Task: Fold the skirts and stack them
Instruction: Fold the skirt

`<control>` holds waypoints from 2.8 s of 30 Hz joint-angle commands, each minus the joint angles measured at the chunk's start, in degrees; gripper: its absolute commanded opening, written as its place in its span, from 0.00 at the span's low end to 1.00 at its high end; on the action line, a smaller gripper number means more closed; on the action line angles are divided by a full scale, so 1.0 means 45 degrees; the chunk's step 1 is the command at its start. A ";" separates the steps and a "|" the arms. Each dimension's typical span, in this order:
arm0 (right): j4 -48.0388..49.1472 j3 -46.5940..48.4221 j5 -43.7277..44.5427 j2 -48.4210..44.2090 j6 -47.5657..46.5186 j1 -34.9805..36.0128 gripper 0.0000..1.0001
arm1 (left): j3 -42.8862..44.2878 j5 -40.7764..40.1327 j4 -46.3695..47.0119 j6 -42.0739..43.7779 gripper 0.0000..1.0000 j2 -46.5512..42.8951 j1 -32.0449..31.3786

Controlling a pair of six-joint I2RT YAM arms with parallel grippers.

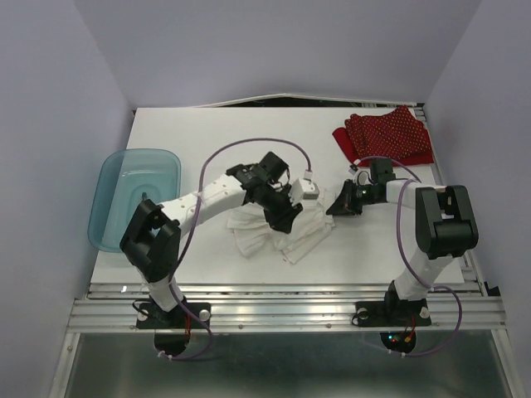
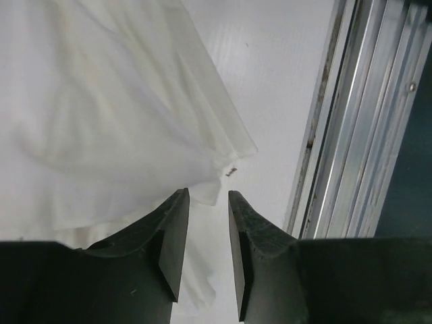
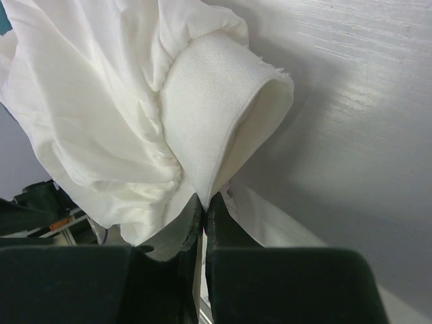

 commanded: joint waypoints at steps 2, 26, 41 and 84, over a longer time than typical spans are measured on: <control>-0.0122 0.0151 0.0323 -0.0391 -0.0567 0.0006 0.01 | 0.2956 0.1047 0.0928 -0.0943 0.41 -0.0700 0.2213; -0.0142 -0.0044 0.0459 -0.0313 -0.0471 0.0006 0.01 | 0.2016 -0.1652 0.1202 -0.0341 0.18 0.1864 0.0990; -0.0278 -0.0514 0.0811 -0.0626 -0.0763 0.0006 0.01 | -0.0786 -0.3470 0.2436 -0.1691 0.35 -0.0172 -0.1162; -0.2427 0.0014 0.0713 -0.0411 -0.1623 -0.0463 0.01 | -0.3131 -0.6966 0.2202 0.3095 0.32 -0.1011 0.1670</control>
